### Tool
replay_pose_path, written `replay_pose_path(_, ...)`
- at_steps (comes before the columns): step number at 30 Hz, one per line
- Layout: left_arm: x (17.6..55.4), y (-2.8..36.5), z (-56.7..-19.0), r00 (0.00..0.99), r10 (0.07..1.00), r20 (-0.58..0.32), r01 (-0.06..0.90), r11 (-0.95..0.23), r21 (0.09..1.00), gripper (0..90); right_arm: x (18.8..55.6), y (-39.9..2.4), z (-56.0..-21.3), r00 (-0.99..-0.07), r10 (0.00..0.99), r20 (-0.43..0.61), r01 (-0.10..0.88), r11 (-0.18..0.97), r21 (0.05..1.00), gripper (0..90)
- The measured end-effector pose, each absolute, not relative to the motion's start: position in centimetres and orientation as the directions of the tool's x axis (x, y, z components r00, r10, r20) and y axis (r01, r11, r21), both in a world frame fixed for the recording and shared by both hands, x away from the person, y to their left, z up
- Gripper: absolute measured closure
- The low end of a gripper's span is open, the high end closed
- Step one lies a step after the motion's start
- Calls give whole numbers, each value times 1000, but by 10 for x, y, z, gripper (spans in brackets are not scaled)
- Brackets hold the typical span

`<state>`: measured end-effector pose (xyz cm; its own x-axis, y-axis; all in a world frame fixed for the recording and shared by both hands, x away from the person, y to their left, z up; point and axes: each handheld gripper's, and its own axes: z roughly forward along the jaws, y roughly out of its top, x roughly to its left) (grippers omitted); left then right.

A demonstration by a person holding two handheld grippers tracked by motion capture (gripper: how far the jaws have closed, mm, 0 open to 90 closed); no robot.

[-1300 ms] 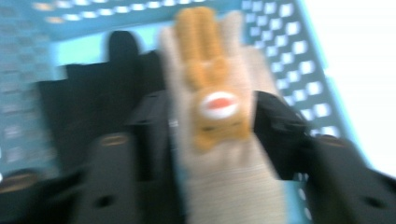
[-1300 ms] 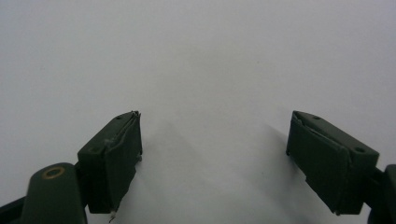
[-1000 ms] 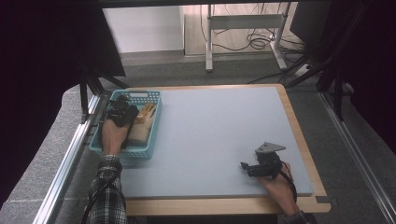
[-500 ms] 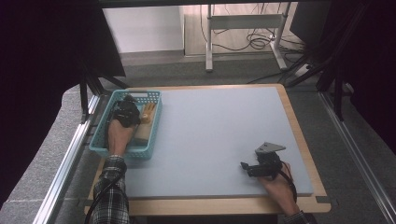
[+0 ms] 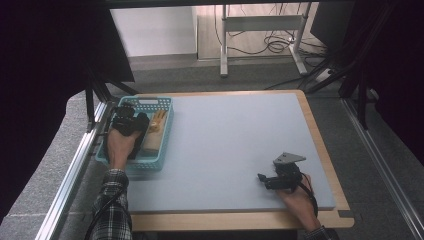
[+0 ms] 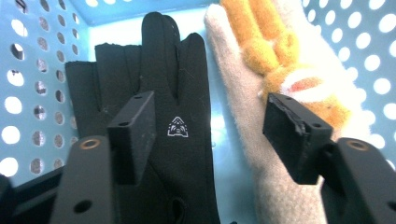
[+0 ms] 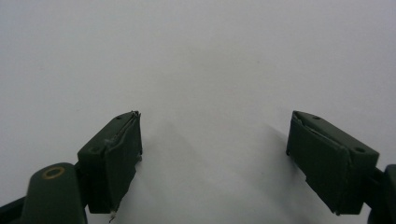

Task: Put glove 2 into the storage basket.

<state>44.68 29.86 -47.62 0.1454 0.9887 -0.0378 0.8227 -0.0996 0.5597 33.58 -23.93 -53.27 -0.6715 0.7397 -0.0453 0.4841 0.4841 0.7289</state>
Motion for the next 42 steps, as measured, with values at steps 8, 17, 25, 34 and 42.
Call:
replay_pose_path(8,440,301,-473,166,985,-54,802,-102,589,251,336,-239,-533,-672,739,-46,484,485,729,175)
replay_pose_path(17,434,304,-470,189,980,-65,791,-113,601,172,336,-239,-533,-672,739,-46,484,484,729,175)
replay_pose_path(25,428,308,-468,199,976,-83,782,-108,614,119,336,-239,-533,-672,739,-46,484,485,729,175)
replay_pose_path(34,419,308,-463,226,969,-98,764,-114,635,83,336,-239,-533,-672,739,-46,484,485,729,175)
replay_pose_path(42,412,306,-458,249,962,-111,744,-117,658,67,336,-239,-533,-672,739,-47,483,486,729,175)
